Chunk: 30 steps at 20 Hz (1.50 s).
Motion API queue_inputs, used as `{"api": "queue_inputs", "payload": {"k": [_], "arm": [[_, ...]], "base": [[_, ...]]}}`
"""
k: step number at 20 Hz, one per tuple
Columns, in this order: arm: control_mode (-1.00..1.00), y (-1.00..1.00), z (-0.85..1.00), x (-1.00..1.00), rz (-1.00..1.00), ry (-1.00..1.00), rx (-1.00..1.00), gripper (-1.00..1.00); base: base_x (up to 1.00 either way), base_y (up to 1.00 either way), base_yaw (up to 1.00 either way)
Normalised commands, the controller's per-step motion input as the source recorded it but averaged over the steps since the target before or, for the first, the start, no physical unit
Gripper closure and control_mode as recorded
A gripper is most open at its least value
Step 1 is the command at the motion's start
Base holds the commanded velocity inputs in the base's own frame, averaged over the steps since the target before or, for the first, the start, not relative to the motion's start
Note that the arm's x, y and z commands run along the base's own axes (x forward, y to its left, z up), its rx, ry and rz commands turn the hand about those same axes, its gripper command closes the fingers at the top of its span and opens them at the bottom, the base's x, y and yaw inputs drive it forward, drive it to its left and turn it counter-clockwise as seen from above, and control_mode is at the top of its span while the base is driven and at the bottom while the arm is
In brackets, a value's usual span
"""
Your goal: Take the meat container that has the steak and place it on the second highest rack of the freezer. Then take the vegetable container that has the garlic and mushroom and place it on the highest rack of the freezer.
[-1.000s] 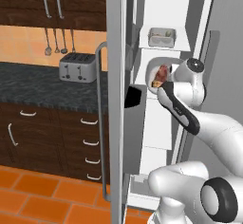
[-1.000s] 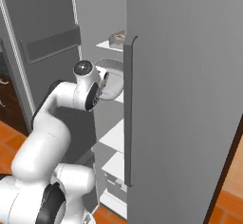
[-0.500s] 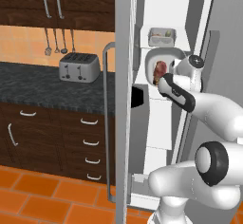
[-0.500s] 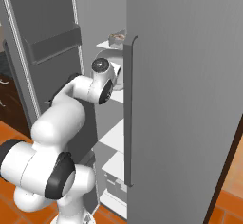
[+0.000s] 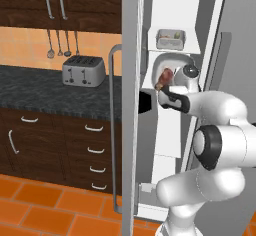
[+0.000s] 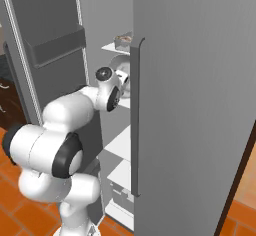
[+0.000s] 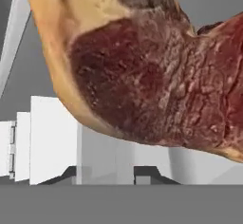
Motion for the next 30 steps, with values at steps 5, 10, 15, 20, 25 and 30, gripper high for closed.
{"api": "queue_inputs", "payload": {"k": [5, 10, 15, 20, 25, 30], "arm": [[-1.00, -0.19, -0.36, 0.81, -0.03, 0.01, 0.01, 1.00], [-1.00, -0.01, -0.10, 0.54, 0.00, 0.01, 0.01, 1.00], [-1.00, 0.01, 0.08, 0.20, 0.00, -0.01, 0.00, -1.00], [-1.00, 0.33, 0.70, -0.70, 0.01, -0.23, -0.03, -1.00], [-1.00, 0.57, 0.78, -1.00, 0.08, -0.19, -0.07, -1.00], [-1.00, 0.18, 0.94, -1.00, 0.02, -0.01, -0.06, -1.00]], "base": [[0.00, 0.00, 0.00], [0.00, 0.00, 0.00], [0.00, 0.00, 0.00], [0.00, 0.00, 0.00], [0.00, 0.00, 0.00], [0.00, 0.00, 0.00]]}}
